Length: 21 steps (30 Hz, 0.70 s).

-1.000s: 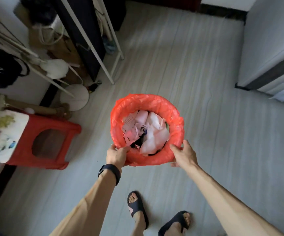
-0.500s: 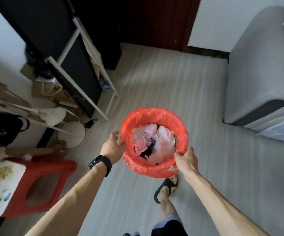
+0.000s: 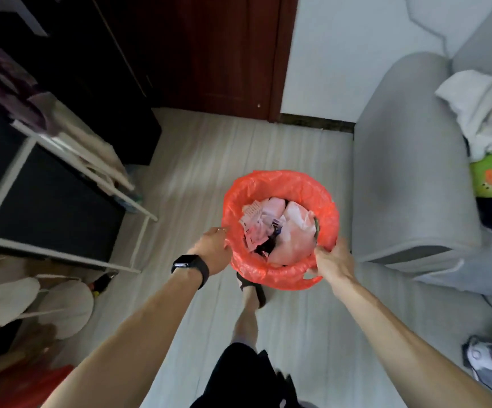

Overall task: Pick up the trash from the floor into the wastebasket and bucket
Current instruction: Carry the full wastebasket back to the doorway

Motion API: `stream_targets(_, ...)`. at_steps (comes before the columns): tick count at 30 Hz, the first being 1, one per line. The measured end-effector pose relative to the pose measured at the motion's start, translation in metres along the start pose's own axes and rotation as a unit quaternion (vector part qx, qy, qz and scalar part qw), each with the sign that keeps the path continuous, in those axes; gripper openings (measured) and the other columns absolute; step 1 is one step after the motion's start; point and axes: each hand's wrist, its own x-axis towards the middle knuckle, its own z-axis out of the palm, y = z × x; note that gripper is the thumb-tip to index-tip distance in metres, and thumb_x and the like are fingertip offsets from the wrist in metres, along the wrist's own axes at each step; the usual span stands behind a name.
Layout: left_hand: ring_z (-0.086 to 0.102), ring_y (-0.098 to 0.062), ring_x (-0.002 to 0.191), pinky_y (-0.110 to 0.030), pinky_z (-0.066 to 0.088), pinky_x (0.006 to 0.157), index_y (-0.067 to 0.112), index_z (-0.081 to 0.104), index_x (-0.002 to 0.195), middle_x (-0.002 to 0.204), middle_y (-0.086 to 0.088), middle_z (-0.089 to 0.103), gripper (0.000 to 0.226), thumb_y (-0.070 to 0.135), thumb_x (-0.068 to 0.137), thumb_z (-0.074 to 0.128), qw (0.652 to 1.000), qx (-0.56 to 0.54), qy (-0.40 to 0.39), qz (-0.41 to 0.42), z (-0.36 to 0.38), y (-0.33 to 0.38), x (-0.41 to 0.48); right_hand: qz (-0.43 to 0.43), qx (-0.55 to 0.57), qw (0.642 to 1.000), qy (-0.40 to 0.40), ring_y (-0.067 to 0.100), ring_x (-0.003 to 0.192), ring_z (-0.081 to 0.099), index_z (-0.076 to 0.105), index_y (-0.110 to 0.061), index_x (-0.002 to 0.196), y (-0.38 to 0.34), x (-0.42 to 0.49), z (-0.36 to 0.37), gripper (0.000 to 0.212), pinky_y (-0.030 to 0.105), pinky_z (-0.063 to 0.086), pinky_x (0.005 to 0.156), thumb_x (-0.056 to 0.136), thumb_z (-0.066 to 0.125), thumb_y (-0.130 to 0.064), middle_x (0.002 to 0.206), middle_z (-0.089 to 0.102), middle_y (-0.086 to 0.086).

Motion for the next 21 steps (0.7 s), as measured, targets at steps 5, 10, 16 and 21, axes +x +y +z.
stream_targets(5, 0.052, -0.030, 0.127, -0.040, 0.046, 0.105, 0.018, 0.046, 0.144, 0.142, -0.009, 0.050, 0.055, 0.026, 0.090, 0.046, 0.999, 0.024, -0.016, 0.045, -0.064, 0.064, 0.141, -0.006, 0.025, 0.998, 0.051, 0.027, 0.074, 0.063, 0.052, -0.018, 0.083, -0.098, 0.072, -0.037, 0.014, 0.034, 0.045, 0.067, 0.092, 0.061, -0.024, 0.076, 0.061, -0.002)
stream_targets(10, 0.058, -0.026, 0.116, -0.042, 0.051, 0.095, 0.026, 0.053, 0.130, 0.129, -0.004, 0.058, 0.048, 0.042, 0.088, 0.037, 0.997, 0.046, -0.018, 0.061, -0.126, 0.135, 0.258, 0.048, 0.053, 0.996, 0.061, 0.037, 0.101, 0.062, 0.047, -0.010, 0.123, -0.162, 0.182, -0.064, 0.065, 0.040, 0.050, 0.085, 0.071, 0.047, -0.050, 0.117, 0.062, 0.017)
stream_targets(16, 0.047, -0.022, 0.130, -0.040, 0.044, 0.105, 0.027, 0.047, 0.141, 0.147, 0.001, 0.045, 0.049, 0.036, 0.093, 0.044, 0.993, 0.080, 0.014, 0.088, -0.175, 0.223, 0.387, 0.054, 0.076, 0.995, 0.042, 0.037, 0.102, 0.060, 0.045, -0.009, 0.126, -0.231, 0.320, -0.099, 0.058, 0.040, 0.048, 0.082, 0.081, 0.051, -0.044, 0.120, 0.061, 0.018)
stream_targets(21, 0.036, -0.020, 0.139, -0.037, 0.035, 0.113, 0.025, 0.040, 0.147, 0.155, 0.001, 0.034, 0.055, 0.030, 0.093, 0.046, 0.991, 0.103, 0.042, 0.069, -0.183, 0.277, 0.499, 0.087, 0.061, 0.994, 0.034, 0.028, 0.078, 0.058, 0.042, -0.005, 0.122, -0.256, 0.466, -0.107, 0.033, 0.031, 0.056, 0.066, 0.094, 0.050, -0.021, 0.123, 0.059, 0.023)
